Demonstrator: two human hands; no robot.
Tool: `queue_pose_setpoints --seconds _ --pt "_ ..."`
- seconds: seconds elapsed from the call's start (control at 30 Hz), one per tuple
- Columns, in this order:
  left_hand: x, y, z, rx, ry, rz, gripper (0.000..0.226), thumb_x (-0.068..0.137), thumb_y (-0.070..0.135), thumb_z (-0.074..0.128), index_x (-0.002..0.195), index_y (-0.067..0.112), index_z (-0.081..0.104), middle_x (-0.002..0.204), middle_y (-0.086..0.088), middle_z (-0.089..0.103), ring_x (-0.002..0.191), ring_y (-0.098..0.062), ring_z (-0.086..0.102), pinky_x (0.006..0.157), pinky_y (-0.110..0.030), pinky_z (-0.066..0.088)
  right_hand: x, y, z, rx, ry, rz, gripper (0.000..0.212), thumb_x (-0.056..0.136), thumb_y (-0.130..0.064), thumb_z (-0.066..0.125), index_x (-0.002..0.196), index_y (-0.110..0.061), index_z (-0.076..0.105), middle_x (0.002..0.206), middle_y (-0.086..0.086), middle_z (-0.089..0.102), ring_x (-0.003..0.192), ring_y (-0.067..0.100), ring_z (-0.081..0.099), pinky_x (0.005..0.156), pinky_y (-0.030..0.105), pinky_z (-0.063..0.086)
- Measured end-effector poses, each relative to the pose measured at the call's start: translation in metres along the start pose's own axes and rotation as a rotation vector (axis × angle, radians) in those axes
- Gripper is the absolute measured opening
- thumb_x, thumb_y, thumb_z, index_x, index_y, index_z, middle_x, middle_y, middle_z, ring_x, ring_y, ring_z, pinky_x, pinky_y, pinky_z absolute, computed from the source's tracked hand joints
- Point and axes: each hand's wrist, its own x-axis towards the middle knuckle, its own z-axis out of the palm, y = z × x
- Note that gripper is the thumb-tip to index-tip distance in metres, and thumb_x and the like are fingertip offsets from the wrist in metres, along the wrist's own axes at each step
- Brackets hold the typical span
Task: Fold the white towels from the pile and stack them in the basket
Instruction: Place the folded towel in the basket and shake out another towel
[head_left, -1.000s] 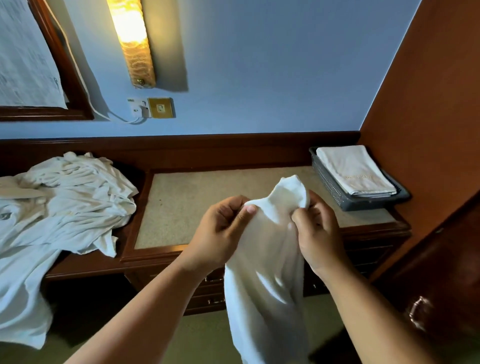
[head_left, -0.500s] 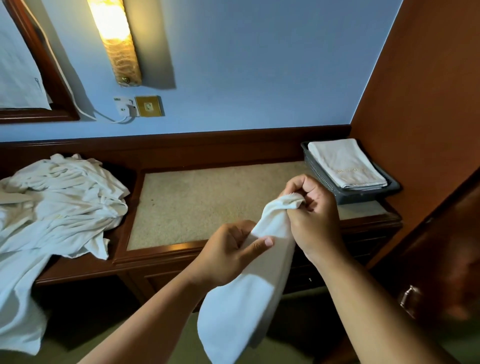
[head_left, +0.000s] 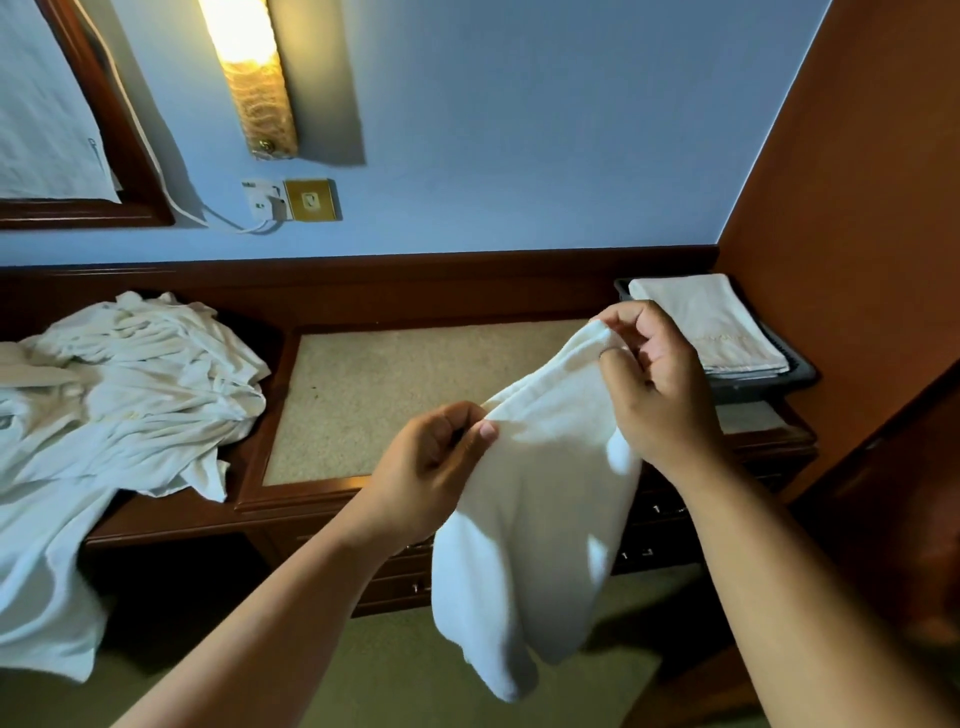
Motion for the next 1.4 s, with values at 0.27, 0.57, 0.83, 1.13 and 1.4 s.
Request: queue_pose_setpoints --seconds 0.27,0.57,0.83,1.13,1.4 --pt "0.007 0.021 0.012 0.079 -0.042 0.129 0.035 0.105 0.026 0.041 0.086 -0.002 0.05 0.073 -0.016 0.045 0.064 -0.024 0.041 0.058 -0.03 0.034 0.001 0.016 -0.002 -0.465 -0.466 -0.319 0.077 0.071 -0.014 0.048 0.145 -0.033 0.049 0.133 -0.014 0.056 0.125 0.018 0.049 0.106 0.05 0.04" --pt "0.005 0.039 -0.006 0.21 -0.145 0.233 0.026 0.105 0.016 0.042 0.083 0.007 0.053 0.074 0.008 0.047 0.067 -0.012 0.046 0.062 -0.022 0.034 -0.01 0.008 0.009 0.065 -0.606 -0.126 0.019 0.086 -0.009 0.051 0.098 -0.017 0.063 0.109 -0.007 0.066 0.131 0.007 0.049 0.104 0.037 0.042" --pt "0.005 0.032 -0.019 0.336 -0.001 0.264 0.035 0.106 0.027 0.044 0.074 0.013 0.047 0.071 0.006 0.043 0.064 -0.011 0.045 0.058 -0.024 0.034 0.004 -0.022 0.027 -0.305 -0.34 -0.389 0.022 0.079 -0.021 0.039 0.061 -0.017 0.05 0.049 -0.004 0.039 0.047 0.015 0.042 0.044 0.032 0.032" --pt "-0.083 -0.136 -0.054 0.678 -0.076 -0.225 0.063 0.08 0.091 0.029 0.061 0.034 0.048 0.063 0.016 0.054 0.058 0.001 0.049 0.055 -0.018 0.034 0.058 -0.014 0.014 -0.511 -0.261 -0.348 0.024 0.073 -0.024 0.032 0.053 -0.014 0.024 0.051 0.002 0.021 0.052 0.017 0.02 0.048 0.027 0.016" --pt "-0.083 -0.135 -0.02 0.683 0.019 -0.167 0.048 0.083 0.078 0.049 0.112 0.044 0.069 0.138 0.017 0.052 0.118 -0.008 0.054 0.096 -0.04 0.042 0.035 -0.003 0.044 -0.558 -0.636 -0.521 0.023 0.073 -0.027 0.031 0.056 -0.011 0.032 0.053 0.003 0.026 0.054 0.017 0.021 0.047 0.029 0.021"
